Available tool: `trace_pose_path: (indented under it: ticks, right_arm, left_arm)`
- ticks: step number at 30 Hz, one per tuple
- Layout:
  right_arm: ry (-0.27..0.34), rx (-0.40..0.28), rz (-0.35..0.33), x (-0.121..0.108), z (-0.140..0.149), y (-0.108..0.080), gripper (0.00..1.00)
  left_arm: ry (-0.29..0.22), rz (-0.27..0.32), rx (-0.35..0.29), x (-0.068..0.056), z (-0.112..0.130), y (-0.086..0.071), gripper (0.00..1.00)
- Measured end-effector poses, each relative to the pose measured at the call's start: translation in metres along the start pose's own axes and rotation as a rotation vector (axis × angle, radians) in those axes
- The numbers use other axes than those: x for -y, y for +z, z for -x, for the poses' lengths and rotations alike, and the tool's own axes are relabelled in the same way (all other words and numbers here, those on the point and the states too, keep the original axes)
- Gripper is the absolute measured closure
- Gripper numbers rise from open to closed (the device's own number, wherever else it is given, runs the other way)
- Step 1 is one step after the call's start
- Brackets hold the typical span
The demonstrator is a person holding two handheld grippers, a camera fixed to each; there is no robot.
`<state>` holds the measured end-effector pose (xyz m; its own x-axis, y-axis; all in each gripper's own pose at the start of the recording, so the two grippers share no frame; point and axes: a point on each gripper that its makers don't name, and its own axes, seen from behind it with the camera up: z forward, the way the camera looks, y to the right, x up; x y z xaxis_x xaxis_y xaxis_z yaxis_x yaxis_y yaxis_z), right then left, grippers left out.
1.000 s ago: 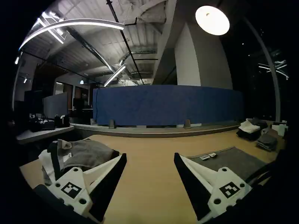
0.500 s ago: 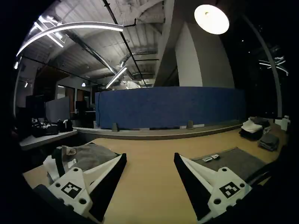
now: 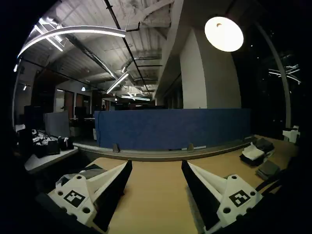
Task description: Fold towel
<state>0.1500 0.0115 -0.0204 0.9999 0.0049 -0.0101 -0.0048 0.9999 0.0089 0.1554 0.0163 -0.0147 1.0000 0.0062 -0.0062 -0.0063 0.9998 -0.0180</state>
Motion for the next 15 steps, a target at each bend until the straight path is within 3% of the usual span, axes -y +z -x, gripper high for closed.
trace_pose_path:
  ticks: [8, 15]
  right_arm:
    - [-0.007, -0.013, 0.002, 0.002, -0.059, -0.007, 0.0]
    - [-0.01, -0.004, 0.004, 0.003, -0.072, -0.014, 0.0]
  left_arm:
    - [-0.007, 0.026, 0.001, -0.008, -0.058, -0.008, 0.06]
    - [0.003, 0.051, 0.017, -0.015, -0.071, -0.008, 0.06]
